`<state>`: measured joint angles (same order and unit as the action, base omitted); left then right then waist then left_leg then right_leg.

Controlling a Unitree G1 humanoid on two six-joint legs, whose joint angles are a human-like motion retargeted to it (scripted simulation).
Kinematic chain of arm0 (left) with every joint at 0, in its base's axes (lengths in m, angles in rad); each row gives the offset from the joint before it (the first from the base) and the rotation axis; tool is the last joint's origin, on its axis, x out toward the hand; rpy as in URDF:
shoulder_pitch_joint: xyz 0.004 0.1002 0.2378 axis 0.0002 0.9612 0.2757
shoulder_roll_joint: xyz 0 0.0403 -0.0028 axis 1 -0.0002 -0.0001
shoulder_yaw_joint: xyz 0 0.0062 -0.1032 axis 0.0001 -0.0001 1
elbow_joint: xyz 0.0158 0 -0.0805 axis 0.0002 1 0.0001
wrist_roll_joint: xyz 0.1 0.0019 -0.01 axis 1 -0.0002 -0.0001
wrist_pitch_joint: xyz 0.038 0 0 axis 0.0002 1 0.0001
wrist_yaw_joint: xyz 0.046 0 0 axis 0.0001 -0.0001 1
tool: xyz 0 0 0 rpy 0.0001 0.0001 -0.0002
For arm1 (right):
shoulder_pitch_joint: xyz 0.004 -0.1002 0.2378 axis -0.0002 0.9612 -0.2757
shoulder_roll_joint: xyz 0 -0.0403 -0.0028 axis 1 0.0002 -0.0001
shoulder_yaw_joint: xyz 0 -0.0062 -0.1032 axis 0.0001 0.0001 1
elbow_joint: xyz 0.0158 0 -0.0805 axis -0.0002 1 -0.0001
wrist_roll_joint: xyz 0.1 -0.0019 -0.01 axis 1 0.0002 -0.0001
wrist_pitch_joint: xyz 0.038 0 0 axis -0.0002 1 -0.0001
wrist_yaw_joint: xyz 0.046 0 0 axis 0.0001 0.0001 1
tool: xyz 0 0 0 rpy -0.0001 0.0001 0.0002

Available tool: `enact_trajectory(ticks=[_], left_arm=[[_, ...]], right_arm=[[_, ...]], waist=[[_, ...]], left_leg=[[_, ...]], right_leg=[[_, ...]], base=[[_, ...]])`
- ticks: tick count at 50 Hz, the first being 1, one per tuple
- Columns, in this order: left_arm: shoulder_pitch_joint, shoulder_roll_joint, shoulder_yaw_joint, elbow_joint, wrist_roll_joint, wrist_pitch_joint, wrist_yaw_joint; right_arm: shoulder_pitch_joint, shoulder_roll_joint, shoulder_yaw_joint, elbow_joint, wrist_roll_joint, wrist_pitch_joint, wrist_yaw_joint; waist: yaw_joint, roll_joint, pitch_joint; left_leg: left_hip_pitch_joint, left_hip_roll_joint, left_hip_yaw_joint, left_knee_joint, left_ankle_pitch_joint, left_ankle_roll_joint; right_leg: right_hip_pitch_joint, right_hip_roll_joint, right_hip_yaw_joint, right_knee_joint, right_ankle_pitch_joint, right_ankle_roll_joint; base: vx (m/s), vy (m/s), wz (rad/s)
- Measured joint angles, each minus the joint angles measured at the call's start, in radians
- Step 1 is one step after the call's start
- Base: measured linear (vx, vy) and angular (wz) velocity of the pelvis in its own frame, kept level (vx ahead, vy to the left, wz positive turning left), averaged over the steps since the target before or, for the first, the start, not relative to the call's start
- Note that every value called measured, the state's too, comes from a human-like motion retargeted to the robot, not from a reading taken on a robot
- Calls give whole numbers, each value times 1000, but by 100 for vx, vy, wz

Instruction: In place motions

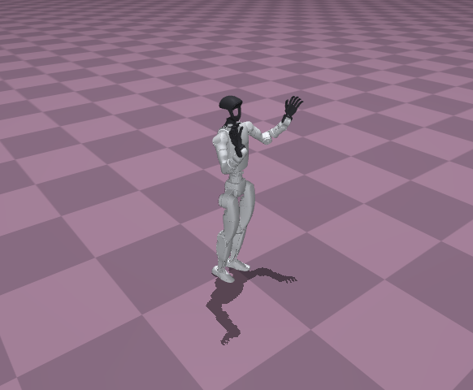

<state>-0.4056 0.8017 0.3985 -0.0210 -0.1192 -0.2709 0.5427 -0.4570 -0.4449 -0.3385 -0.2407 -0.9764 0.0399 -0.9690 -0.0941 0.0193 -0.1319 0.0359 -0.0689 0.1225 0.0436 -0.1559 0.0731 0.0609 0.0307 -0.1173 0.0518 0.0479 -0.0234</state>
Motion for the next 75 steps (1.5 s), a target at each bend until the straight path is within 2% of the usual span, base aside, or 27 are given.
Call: enact_trajectory(ticks=[3,5,10,13,17,19,24,28,30,34,37,40,45,49,52,55,58,63,67,70,73,75], left_arm=[[1,-7,-5,19,-106,7,-52],[10,21,-8,14,-66,-22,-36],[12,129,-32,-84,329,-28,123],[-22,168,-89,-146,523,-75,218],[-66,198,-162,-201,628,-166,272],[-72,200,-175,-217,629,-173,281],[-30,155,-115,-194,555,-168,267],[14,94,-65,-106,393,-167,200],[22,60,-59,-54,262,-139,141],[16,-3,-64,-11,-33,-19,-3],[16,-2,-66,-11,-95,-33,-63],[16,36,-84,-39,1,-81,-15],[3,101,-104,-117,322,-155,118],[-8,116,-126,-160,505,-193,265],[2,96,-128,-166,531,-191,307],[27,45,-133,-136,419,-167,239],[73,-25,-134,-62,253,-136,115],[167,-164,-159,175,58,-100,-38],[249,-301,-184,426,17,-108,-91],[317,-362,-191,630,69,-101,-185],[367,-399,-228,839,198,-48,-319],[374,-430,-249,997,311,16,-467]], right_arm=[[1,17,4,21,91,-20,-15],[0,9,21,27,117,-49,5],[-9,-78,96,-10,-4,-91,87],[-23,-151,150,-51,-152,-119,134],[-44,-220,198,-109,-312,-145,160],[-46,-220,198,-125,-338,-147,149],[-23,-146,130,-112,-274,-108,109],[2,-79,56,-68,-217,-35,81],[12,-52,21,-49,-194,17,87],[25,-15,-20,-31,-135,111,147],[25,-7,-19,-31,-84,126,190],[21,-32,16,-38,-65,87,218],[5,-135,112,-81,-179,1,221],[-2,-214,163,-128,-339,-22,235],[15,-209,150,-134,-382,-18,180],[44,-135,114,-77,-280,8,103],[71,-31,89,32,-93,32,61],[156,86,69,263,188,11,99],[294,93,59,469,242,10,296],[400,94,78,656,197,83,524],[473,145,94,894,127,197,726],[505,191,92,1078,131,214,787]], waist=[[2,-1,0],[2,-2,-1],[0,-4,0],[-1,-4,0],[-1,-2,4],[-1,-2,6],[0,-5,13],[-1,-5,13],[-1,-6,13],[0,-7,14],[1,-9,14],[1,-10,14],[-2,-10,23],[-4,-12,26],[-4,-15,34],[-3,-19,44],[-2,-20,48],[-3,-15,60],[8,-16,87],[13,-22,111],[20,-24,140],[28,-19,165]], left_leg=[[2,0,-1,0,0,1],[2,0,-2,0,-1,1],[2,0,-3,0,0,1],[1,0,-3,1,0,1],[0,0,-2,1,1,1],[-1,0,-1,1,1,1],[-3,-1,0,2,3,0],[-5,-3,-1,2,4,0],[-5,-3,-1,2,4,0],[-4,-4,-2,3,4,0],[-4,-5,-4,4,5,1],[-5,-7,-5,4,5,1],[-3,-11,-7,7,7,3],[-6,-18,-10,8,9,5],[-8,-24,-14,10,11,7],[-8,-31,-20,13,15,9],[-11,-35,-22,12,19,11],[-11,-40,-22,12,24,16],[-3,-44,-22,11,27,23],[3,-49,-22,12,30,28],[11,-47,-23,12,34,31],[18,-40,-20,11,38,32]], right_leg=[[2,1,0,1,0,-2],[3,2,-1,1,-1,-2],[3,2,-2,1,0,-3],[2,2,-2,1,0,-2],[1,3,-1,2,2,-2],[0,3,0,2,2,-1],[-2,2,0,1,4,0],[-3,0,-1,0,6,1],[-2,-1,-1,-1,6,1],[0,-1,-4,-1,6,1],[1,-3,-6,-1,5,1],[2,-4,-8,-1,4,1],[6,-7,-7,-2,3,2],[4,-13,-6,-3,3,5],[4,-18,-5,-3,3,7],[6,-24,-10,-5,2,10],[4,-28,-12,-5,0,14],[0,-36,-15,-2,-3,23],[4,-43,-18,0,-7,29],[8,-50,-22,5,-13,32],[13,-53,-29,18,-23,29],[14,-50,-32,36,-30,23]], base=[[0,0,0],[0,0,0],[0,0,0],[0,0,0],[0,0,0],[0,0,0],[0,0,0],[0,0,0],[0,0,0],[0,0,0],[0,0,0],[0,0,0],[0,0,0],[0,1,1],[0,2,2],[0,0,0],[0,0,0],[0,7,-1],[2,8,-4],[0,0,0],[5,7,3],[0,0,0]])
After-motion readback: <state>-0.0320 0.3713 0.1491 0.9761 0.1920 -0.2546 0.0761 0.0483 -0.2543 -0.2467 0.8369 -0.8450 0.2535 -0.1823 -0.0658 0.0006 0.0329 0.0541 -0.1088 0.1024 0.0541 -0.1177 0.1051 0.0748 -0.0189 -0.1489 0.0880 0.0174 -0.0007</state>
